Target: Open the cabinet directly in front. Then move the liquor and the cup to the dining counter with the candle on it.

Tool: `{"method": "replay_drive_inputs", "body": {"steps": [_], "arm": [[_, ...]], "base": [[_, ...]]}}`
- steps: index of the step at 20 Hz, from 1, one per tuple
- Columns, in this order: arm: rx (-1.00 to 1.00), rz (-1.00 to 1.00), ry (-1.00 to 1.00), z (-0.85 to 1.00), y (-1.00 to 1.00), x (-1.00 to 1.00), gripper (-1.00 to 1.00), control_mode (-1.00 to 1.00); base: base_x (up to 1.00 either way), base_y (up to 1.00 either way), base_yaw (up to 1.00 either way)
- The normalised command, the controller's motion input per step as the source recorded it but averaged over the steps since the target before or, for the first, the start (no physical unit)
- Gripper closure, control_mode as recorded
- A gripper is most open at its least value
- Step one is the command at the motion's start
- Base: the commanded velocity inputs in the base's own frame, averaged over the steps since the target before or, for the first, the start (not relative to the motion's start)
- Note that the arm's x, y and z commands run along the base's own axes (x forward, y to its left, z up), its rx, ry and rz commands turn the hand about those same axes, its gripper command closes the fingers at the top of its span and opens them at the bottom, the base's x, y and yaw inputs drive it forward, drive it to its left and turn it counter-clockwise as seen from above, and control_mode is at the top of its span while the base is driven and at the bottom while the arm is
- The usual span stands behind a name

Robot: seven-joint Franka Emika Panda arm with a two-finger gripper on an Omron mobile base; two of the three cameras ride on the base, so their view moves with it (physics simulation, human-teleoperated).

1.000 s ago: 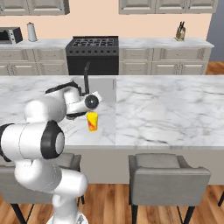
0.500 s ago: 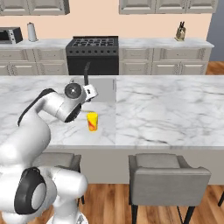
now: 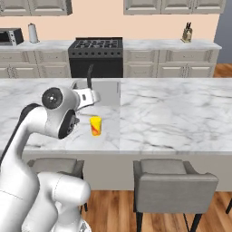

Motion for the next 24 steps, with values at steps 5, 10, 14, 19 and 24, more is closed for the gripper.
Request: {"method": "replay_drive_inputs", "body": {"steps": [5, 10, 14, 19, 24], "arm": [[0.01, -0.08, -0.42, 0.43, -0.1, -0.99, -1.0, -1.0], [0.0, -0.02, -0.29, 0.33, 0.0, -0.4, -1.0, -1.0], [0.0, 0.0, 0.0, 0.0, 0.0, -0.04, -1.0, 1.0], [0.0, 0.0, 0.0, 0.0, 0.0, 0.0, -1.0, 1.0], [0.0, 0.0, 0.0, 0.0, 0.0, 0.0, -1.0, 1.0]], "base": [[0.0, 0.0, 0.0], [0.0, 0.0, 0.0], [-0.68, -0.05, -0.11], [-0.8, -0.06, -0.71], [-0.04, 0.01, -1.0]]}}
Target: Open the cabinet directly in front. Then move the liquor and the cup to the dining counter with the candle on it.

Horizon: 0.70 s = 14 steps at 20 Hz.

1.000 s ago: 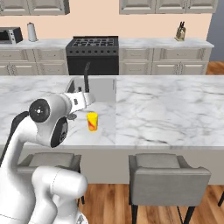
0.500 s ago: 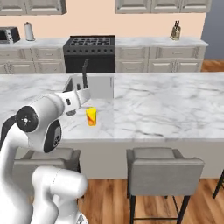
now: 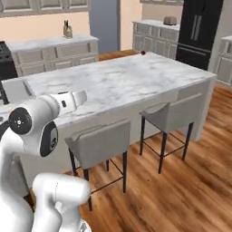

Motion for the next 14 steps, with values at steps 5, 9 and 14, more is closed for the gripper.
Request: {"method": "replay_drive_inputs", "body": {"steps": [5, 9, 14], "arm": [[0.0, 0.0, 0.0, 0.0, 0.0, 0.0, -1.0, 1.0], [0.0, 0.0, 0.0, 0.0, 0.0, 0.0, -1.0, 1.0], [0.0, 0.0, 0.0, 0.0, 0.0, 0.0, -1.0, 1.0]], "base": [[0.01, 0.0, -1.0], [0.76, 0.04, -0.71], [1.0, 0.11, -0.31]]}}
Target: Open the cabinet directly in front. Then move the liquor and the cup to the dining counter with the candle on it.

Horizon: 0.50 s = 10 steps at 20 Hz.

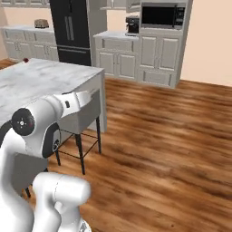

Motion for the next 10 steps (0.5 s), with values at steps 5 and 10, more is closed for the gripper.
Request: {"method": "replay_drive_inputs", "body": {"steps": [5, 10], "arm": [[0.0, 0.0, 0.0, 0.0, 0.0, 0.0, -1.0, 1.0], [0.0, 0.0, 0.0, 0.0, 0.0, 0.0, -1.0, 1.0]], "base": [[1.0, 0.19, -0.25], [1.0, 0.38, -0.25]]}}
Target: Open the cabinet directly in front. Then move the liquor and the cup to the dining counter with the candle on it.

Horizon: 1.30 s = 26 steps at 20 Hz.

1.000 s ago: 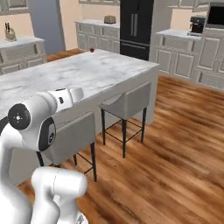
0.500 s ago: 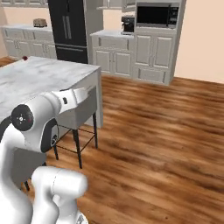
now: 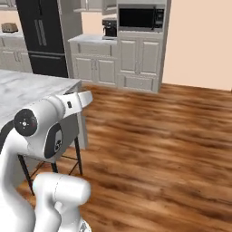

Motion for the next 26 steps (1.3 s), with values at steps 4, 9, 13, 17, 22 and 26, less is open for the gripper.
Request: {"method": "replay_drive_inputs", "body": {"steps": [4, 9, 13, 17, 22, 26], "arm": [[0.0, 0.0, 0.0, 0.0, 0.0, 0.0, -1.0, 1.0], [0.0, 0.0, 0.0, 0.0, 0.0, 0.0, -1.0, 1.0], [0.0, 0.0, 0.0, 0.0, 0.0, 0.0, -1.0, 1.0], [0.0, 0.0, 0.0, 0.0, 0.0, 0.0, -1.0, 1.0], [0.0, 0.0, 0.0, 0.0, 0.0, 0.0, -1.0, 1.0], [0.0, 0.0, 0.0, 0.0, 0.0, 0.0, -1.0, 1.0]], "base": [[1.0, 0.42, -0.2], [1.0, 0.35, -0.47], [1.0, 0.28, -0.29], [1.0, 0.27, -0.17], [1.0, 0.22, -0.11], [1.0, 0.46, -0.08]]}}
